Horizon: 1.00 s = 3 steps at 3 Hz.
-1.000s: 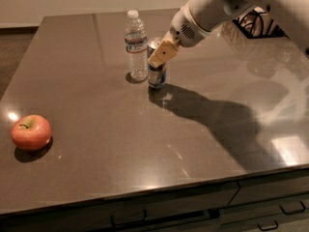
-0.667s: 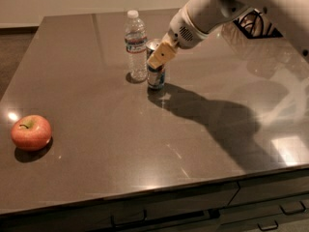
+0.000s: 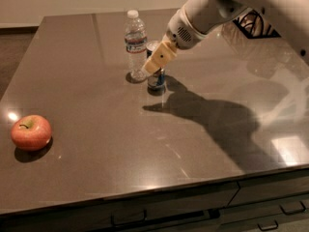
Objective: Move redbull can near water bottle
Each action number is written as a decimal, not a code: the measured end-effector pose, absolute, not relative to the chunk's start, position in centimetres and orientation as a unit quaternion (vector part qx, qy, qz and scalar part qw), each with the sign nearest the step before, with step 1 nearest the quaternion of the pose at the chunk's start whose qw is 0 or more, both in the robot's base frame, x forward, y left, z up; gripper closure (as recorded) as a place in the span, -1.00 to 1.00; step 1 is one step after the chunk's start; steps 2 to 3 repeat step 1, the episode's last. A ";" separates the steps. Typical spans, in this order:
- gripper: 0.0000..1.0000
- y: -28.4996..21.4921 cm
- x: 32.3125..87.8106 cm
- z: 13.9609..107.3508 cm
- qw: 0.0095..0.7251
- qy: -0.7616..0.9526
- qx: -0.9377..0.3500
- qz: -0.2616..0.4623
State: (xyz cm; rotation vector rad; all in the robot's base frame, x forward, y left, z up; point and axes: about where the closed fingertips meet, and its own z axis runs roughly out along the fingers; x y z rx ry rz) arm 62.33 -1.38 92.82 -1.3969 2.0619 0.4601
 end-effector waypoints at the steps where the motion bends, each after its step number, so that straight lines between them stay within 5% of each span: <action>1: -1.00 -1.4 62.3 92.8 0.300 0.777 -0.526 0.173; 3: -1.00 -1.4 62.3 92.8 0.300 0.777 -0.526 0.173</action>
Offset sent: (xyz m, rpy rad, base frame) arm 0.0000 0.0000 0.0000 0.0000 0.0000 0.0000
